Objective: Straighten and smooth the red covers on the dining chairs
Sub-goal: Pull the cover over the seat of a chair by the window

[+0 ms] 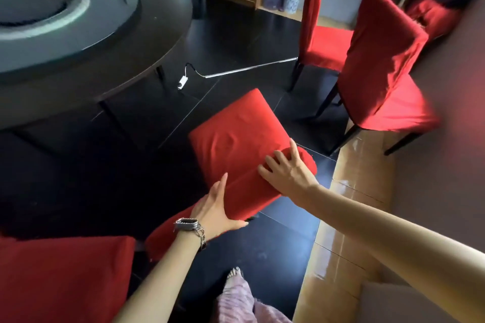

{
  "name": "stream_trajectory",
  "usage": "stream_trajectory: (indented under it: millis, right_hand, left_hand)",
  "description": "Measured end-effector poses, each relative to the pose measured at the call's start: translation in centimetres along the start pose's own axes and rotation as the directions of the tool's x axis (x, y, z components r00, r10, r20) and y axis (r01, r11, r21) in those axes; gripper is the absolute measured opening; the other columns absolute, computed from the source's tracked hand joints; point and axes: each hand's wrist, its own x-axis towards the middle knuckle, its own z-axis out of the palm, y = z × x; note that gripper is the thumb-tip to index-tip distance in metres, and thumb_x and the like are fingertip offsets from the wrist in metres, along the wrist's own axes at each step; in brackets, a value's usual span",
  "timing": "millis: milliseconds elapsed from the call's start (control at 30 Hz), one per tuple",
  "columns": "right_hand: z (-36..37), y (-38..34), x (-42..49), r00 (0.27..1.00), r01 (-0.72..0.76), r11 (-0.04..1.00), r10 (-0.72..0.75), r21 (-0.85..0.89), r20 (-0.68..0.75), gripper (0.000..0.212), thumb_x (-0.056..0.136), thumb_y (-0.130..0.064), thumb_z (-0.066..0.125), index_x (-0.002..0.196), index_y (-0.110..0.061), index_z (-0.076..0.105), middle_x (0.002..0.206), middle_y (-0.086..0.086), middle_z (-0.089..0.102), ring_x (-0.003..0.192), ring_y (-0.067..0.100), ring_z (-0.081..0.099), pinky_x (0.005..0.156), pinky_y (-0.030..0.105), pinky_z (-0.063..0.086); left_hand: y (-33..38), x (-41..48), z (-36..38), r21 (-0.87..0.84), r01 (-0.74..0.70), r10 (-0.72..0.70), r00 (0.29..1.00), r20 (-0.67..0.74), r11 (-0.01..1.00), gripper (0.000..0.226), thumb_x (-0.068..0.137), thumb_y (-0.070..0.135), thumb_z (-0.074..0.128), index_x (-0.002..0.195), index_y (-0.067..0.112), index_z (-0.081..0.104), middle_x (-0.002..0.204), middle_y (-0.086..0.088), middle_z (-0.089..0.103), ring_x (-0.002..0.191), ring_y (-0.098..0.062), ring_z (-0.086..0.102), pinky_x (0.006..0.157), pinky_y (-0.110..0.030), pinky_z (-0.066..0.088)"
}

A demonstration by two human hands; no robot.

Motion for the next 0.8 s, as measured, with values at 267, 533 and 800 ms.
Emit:
stream_trajectory:
  millis: [267,533,800]
  right_hand:
    - [-0.7,-0.4,0.3,0.984,0.064,0.998,-0.065,-0.009,-0.166,0.035,0.077,-0.018,0.065,0.111,-0.021,0.061,0.097,-0.003,0.064,0.089,0.021,0.061,0.090,0.043,0.048]
    - [2.4,6.1,-1.5,0.955,0.139,0.990,-0.124,0.036,-0.270,0.063,0.045,-0.033,0.084,0.105,-0.017,0.071,0.097,0.000,0.070,0.082,0.023,0.067,0.073,0.034,0.056]
    - [4.9,11.5,-3.6,0.999,0.025,0.997,-0.023,0.068,-0.038,0.081,0.054,-0.057,0.082,0.120,-0.015,0.065,0.118,0.005,0.065,0.106,0.025,0.064,0.095,0.059,0.044]
  left_hand:
    - [-2.0,-0.7,1.2,0.025,-0.059,0.062,0.988,-0.140,0.998,0.090,0.065,0.062,0.067,0.141,0.024,0.037,0.136,0.006,0.051,0.121,-0.014,0.053,0.099,-0.025,0.040]
    - [3.2,1.9,2.0,0.012,-0.159,0.158,0.962,-0.221,0.987,0.087,0.070,0.057,0.068,0.142,0.018,0.038,0.139,0.000,0.050,0.125,-0.019,0.049,0.102,-0.026,0.033]
    - [12.4,6.0,3.4,0.075,-0.045,0.059,0.980,-0.192,0.996,0.083,0.072,0.057,0.065,0.137,0.015,0.035,0.121,-0.009,0.055,0.109,-0.031,0.056,0.090,-0.038,0.041]
